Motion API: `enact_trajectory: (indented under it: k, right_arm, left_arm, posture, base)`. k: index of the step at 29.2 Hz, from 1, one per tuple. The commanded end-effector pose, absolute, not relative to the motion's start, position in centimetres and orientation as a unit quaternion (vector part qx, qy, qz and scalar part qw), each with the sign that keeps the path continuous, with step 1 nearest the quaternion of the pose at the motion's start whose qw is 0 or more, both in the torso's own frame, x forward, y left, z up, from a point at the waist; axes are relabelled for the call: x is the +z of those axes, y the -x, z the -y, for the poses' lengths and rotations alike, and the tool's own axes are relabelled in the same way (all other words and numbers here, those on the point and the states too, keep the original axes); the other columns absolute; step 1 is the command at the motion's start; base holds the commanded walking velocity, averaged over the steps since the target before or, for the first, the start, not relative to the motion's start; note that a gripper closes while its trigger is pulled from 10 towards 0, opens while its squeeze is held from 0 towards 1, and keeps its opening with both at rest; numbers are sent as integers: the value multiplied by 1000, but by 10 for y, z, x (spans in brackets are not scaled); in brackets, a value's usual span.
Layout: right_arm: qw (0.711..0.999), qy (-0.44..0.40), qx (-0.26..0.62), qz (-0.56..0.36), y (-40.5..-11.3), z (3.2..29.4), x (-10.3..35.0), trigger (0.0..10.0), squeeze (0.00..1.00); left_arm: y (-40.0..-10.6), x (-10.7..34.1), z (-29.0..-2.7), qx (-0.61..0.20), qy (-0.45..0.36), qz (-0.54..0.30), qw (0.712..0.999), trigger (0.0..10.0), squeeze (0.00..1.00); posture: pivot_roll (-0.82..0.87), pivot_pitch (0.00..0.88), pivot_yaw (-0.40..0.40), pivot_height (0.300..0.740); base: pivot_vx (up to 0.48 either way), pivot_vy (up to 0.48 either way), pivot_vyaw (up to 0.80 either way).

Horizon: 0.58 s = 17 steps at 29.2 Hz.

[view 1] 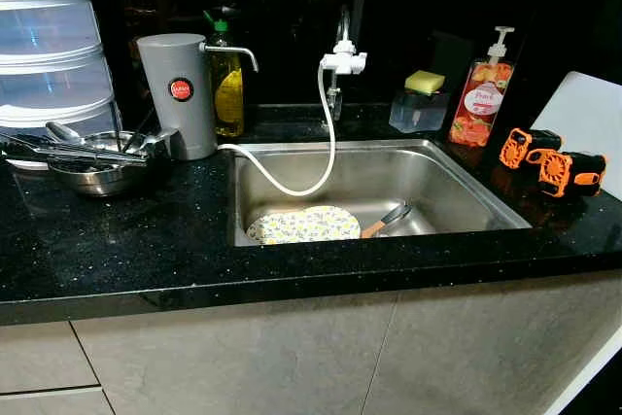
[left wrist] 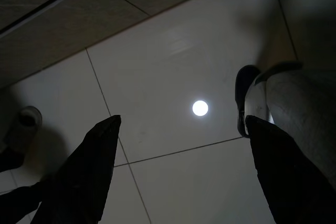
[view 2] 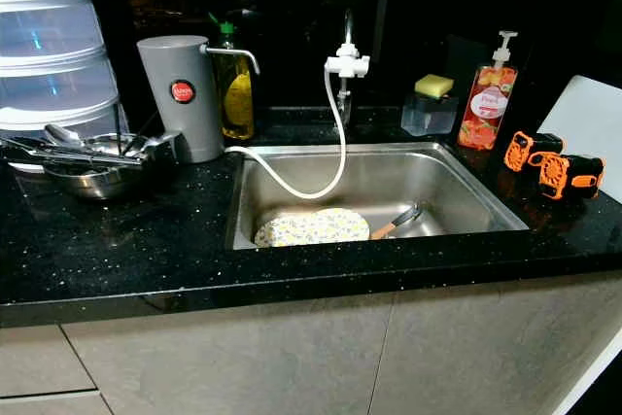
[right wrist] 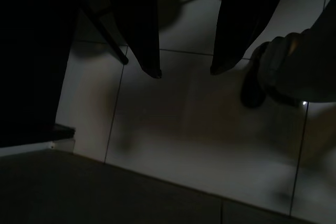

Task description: Kitchen organization

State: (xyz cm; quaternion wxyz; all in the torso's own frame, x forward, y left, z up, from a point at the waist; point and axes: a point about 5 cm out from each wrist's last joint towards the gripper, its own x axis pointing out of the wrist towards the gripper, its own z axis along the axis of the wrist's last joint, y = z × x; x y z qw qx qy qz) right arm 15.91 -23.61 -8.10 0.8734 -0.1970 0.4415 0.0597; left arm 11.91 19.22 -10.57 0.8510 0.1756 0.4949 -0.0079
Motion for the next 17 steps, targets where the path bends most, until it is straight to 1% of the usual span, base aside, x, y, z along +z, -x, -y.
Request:
enact_trajectory:
  k: [1, 5, 7, 17]
  right_arm:
    - [870, 195, 49, -450, -156, 242, -81, 10000, 0]
    - [865, 202, 55, -456, -154, 242, -82, 10000, 0]
    - [874, 193, 50, -444, -161, 238, -80, 10000, 0]
    - [875, 192, 58, -441, -165, 231, -80, 10000, 0]
  left_arm:
    - [-113, -111, -165, -39, -164, -505, 846, 10000, 0]
    - [-116, -110, -157, -46, -164, -502, 848, 10000, 0]
    - [-120, -109, -151, -60, -176, -497, 847, 10000, 0]
    - [-122, -109, -156, -48, -168, -497, 850, 10000, 0]
  posture:
    - [20, 44, -76, 740]
    - [15, 43, -76, 740]
    - [6, 34, -72, 740]
    - [14, 4, -78, 740]
  base:
    - [0, 0, 0]
    - [0, 0, 0]
    - [0, 0, 0]
    - [0, 0, 0]
